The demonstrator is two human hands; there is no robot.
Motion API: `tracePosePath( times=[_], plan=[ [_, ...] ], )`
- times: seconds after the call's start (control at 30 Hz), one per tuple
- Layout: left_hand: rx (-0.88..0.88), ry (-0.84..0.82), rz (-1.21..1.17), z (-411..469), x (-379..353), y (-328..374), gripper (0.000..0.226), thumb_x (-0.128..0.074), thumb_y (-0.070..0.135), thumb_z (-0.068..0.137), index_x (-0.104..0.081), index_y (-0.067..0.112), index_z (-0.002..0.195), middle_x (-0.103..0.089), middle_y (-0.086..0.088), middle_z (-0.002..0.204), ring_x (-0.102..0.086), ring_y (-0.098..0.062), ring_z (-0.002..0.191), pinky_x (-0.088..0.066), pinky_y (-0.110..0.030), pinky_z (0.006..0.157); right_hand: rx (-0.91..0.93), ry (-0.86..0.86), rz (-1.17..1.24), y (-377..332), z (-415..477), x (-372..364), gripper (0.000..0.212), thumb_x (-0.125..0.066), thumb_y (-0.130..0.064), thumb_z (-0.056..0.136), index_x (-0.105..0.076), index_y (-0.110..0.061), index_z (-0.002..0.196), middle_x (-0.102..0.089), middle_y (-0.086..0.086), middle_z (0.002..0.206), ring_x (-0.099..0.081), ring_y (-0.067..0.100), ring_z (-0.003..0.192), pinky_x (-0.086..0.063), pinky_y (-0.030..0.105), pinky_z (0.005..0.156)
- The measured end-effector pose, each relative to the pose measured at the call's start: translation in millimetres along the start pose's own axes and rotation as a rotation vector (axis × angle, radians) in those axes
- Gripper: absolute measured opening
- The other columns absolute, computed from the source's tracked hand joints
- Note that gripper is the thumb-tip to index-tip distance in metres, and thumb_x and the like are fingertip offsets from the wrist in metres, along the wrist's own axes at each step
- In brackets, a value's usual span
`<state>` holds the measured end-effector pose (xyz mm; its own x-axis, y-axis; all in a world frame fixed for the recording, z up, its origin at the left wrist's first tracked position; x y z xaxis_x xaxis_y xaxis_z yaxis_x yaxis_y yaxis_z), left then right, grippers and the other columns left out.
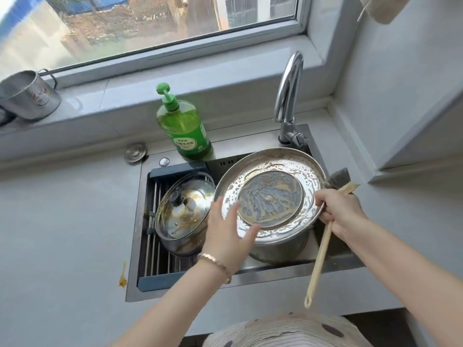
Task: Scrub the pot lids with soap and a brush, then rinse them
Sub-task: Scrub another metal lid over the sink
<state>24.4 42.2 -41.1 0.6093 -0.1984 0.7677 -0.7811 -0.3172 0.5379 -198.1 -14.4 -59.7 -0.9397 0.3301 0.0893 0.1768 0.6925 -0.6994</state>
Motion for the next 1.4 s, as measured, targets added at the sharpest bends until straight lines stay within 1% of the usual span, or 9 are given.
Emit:
tracePosePath(
  times=[0.1,0.23,0.33,0.47,0.6,0.73,0.93,1.23,1.4],
  plan=[
    [-0.474,-0.052,0.362,-17.7,-31.3,47.8,0.044,-0.06,0.053,0.081,-0.061,0.022,0.111,-0.04,-0.002,0.145,-0.028,-0.02,0.14,-0.026,-0.036,0.112,0.04,0.028,-0.054,-9.5,-2.4,-1.1,0.03,-0.047,0.012,0.064,-0.03,-0.012,0.059,-0.029,0.0,0.045,-0.022,0.008,0.031,-0.02,0.016,0.034],
    [-0.724,0.212,0.285,-14.7,-27.1,70.6,0.004,-0.063,0.017,0.065,-0.061,0.015,0.062,-0.071,0.001,0.082,-0.07,-0.021,0.08,-0.056,-0.026,0.059,-0.003,-0.101,-0.052,-9.9,-9.0,-12.4,0.027,-0.053,0.011,0.071,-0.038,-0.011,0.064,-0.03,0.001,0.054,-0.022,0.008,0.036,-0.019,0.018,0.032],
    [-0.664,0.242,0.085,-4.2,-4.9,72.8,0.012,-0.052,0.016,0.068,-0.061,0.015,0.061,-0.064,0.009,0.065,-0.056,-0.005,0.056,-0.043,-0.015,0.044,0.005,-0.322,-0.018,-20.1,-16.0,-24.0,0.023,-0.073,-0.016,0.077,-0.053,-0.006,0.078,-0.058,0.006,0.063,-0.025,0.003,0.033,-0.021,0.014,0.03],
    [-0.307,0.251,-0.252,13.4,26.2,57.5,0.035,-0.066,0.014,0.075,-0.043,0.022,0.049,-0.039,0.011,0.047,-0.036,-0.007,0.047,-0.028,-0.012,0.046,0.357,-0.252,-0.391,-48.8,-16.3,-26.1,0.087,-0.054,-0.082,0.056,-0.04,-0.025,0.12,-0.059,0.0,0.107,-0.05,0.012,0.07,-0.048,0.026,0.061],
    [-0.129,0.153,-0.435,15.8,27.1,55.0,0.024,-0.071,0.01,0.074,-0.057,0.006,0.055,-0.052,-0.004,0.052,-0.045,-0.012,0.051,-0.041,-0.024,0.049,0.729,-0.215,-0.612,-58.3,-45.7,-54.6,0.037,-0.03,-0.059,0.091,-0.048,-0.028,0.102,-0.06,-0.009,0.079,-0.058,0.016,0.078,-0.044,0.032,0.068],
    [-0.071,0.148,-0.497,16.0,34.0,49.9,0.04,-0.071,0.002,0.071,-0.047,0.017,0.044,-0.047,0.009,0.036,-0.04,0.0,0.037,-0.035,-0.013,0.04,1.109,-0.184,-0.905,-44.6,-101.5,-78.9,0.05,-0.019,-0.063,0.081,-0.046,-0.024,0.096,-0.061,-0.001,0.067,-0.057,0.025,0.065,-0.037,0.03,0.056],
    [-0.203,0.105,-0.367,-3.0,37.5,59.3,0.033,-0.073,0.006,0.07,-0.048,0.013,0.05,-0.046,0.004,0.047,-0.039,-0.004,0.044,-0.037,-0.014,0.043,0.76,-0.152,-0.785,-69.6,-26.1,-61.6,0.029,-0.032,-0.049,0.094,-0.042,-0.023,0.087,-0.049,-0.007,0.066,-0.052,0.02,0.068,-0.031,0.028,0.052],
    [-0.223,0.135,-0.302,-0.5,40.2,51.2,0.027,-0.072,0.004,0.069,-0.052,0.001,0.051,-0.046,-0.003,0.047,-0.038,-0.005,0.044,-0.032,-0.011,0.042,0.881,-0.197,-0.821,-57.2,-50.2,-74.2,0.032,-0.034,-0.05,0.093,-0.043,-0.02,0.087,-0.051,-0.005,0.061,-0.054,0.026,0.065,-0.031,0.031,0.052],
    [-0.218,0.155,-0.407,-1.5,43.2,45.1,0.049,-0.081,0.003,0.064,-0.042,0.022,0.043,-0.04,0.013,0.034,-0.036,-0.001,0.036,-0.028,-0.007,0.04,1.287,-0.195,-0.967,-46.1,-103.7,-85.5,0.044,-0.03,-0.054,0.088,-0.052,-0.026,0.113,-0.059,-0.007,0.068,-0.06,0.024,0.068,-0.037,0.028,0.057]
  ],
)
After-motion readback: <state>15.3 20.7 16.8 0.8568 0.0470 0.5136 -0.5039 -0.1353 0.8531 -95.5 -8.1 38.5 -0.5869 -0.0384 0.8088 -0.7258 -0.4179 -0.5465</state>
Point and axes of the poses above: each hand's wrist, its own z-axis towards the middle knuckle, its own x-axis out of the back of the hand, y = z × x, the point moved 7 cm from there along z, towards the middle knuckle
